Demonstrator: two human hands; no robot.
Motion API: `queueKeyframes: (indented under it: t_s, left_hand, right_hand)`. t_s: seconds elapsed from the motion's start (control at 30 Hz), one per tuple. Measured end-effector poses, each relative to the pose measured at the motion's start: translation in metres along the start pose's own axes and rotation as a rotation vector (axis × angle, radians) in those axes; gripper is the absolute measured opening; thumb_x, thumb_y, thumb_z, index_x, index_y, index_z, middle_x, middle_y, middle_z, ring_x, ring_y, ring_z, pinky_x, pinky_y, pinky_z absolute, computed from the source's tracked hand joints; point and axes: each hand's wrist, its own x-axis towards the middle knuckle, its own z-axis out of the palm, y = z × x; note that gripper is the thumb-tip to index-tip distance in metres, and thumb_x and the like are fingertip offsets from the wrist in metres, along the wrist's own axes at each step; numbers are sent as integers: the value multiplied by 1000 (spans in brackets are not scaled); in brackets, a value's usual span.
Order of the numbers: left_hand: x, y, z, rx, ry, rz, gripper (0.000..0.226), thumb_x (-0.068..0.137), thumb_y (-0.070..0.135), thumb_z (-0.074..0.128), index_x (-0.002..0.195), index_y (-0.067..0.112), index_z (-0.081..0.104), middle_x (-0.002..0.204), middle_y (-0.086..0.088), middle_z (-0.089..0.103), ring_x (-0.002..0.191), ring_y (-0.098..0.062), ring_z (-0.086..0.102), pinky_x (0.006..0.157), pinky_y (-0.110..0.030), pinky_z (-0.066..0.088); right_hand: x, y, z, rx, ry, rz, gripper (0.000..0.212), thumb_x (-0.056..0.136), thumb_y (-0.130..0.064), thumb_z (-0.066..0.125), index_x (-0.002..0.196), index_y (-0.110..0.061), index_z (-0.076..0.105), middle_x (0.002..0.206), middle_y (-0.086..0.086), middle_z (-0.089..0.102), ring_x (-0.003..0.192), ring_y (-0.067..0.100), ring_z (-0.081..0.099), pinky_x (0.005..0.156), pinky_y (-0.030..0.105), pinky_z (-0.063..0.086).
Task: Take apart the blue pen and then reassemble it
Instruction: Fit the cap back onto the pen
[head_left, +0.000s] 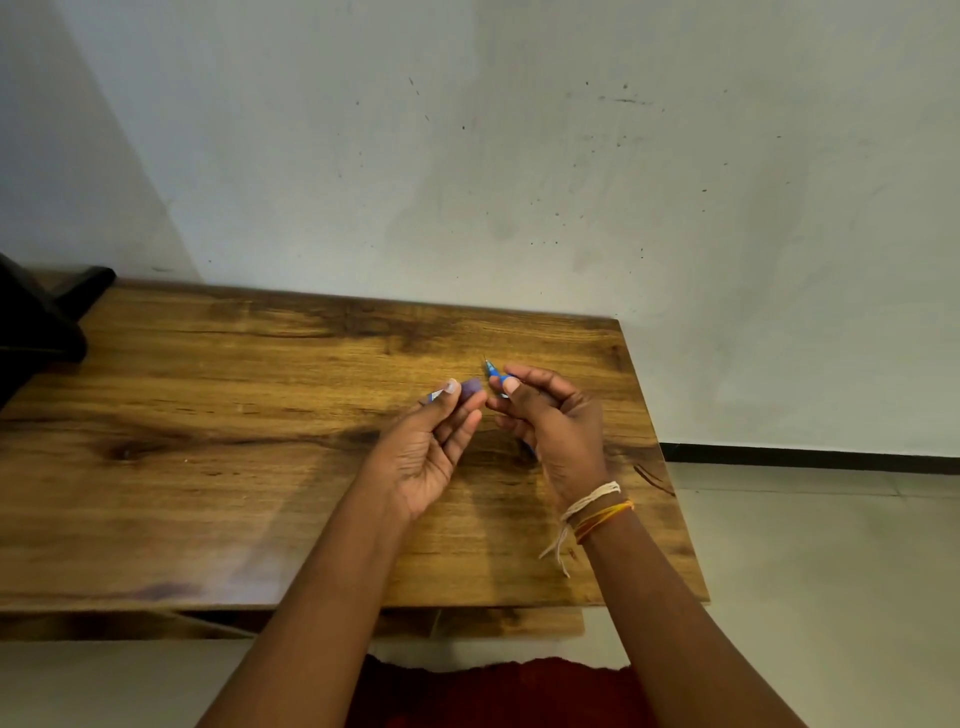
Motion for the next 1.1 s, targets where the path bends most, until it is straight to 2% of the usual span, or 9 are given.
queueKeyframes:
  t_s: [0.13,0.23,0.47,0.57,0.87,1.1]
  left_hand:
    - [0,-1,1,8,9,8,8,90,4,55,94,3,62,71,-6,75,66,-9,73,54,-18,57]
    - [1,-1,-1,14,32,25,7,88,3,58,93,5,62,72,-8,75,65,-10,73,52,-18,57]
    - [1,-1,-2,42,49,78,9,89,3,58,95,8,62,70,-8,75,65,-10,73,55,-18,57]
    - [1,-1,-3,38,55,85,12,88,3,60,98,9,62,73,-9,75,67,-11,73,56,-18,57]
    - [2,3,-7,67,51,130,15,86,2,61,97,11,62,75,-12,75,68,-15,74,58,-20,59]
    - [-1,3,-6,134,32,161,22,87,2,61,105,13,61,75,-11,76,67,-14,74,59,-20,58]
  right_hand:
    - [0,0,2,-56,14,-19,14,84,3,65,97,0,68,83,12,75,71,19,72,59,26,58]
    - [-1,0,3,-152,23,-83,16,80,2,70,96,4,69,88,16,74,74,20,73,65,30,59]
    - [-2,3,5,-319,29,-210,15,74,-1,77,89,-3,74,83,7,74,70,8,70,64,22,57]
    - [-1,3,5,-346,33,-247,14,73,-3,79,84,-11,75,81,4,75,71,10,70,67,26,58]
    - [0,5,2,-421,-7,-260,15,71,-3,80,84,-9,76,83,0,75,77,9,71,74,26,57]
    - [0,5,1,-410,21,-257,14,72,-7,80,83,-14,76,81,0,76,73,7,70,68,24,56]
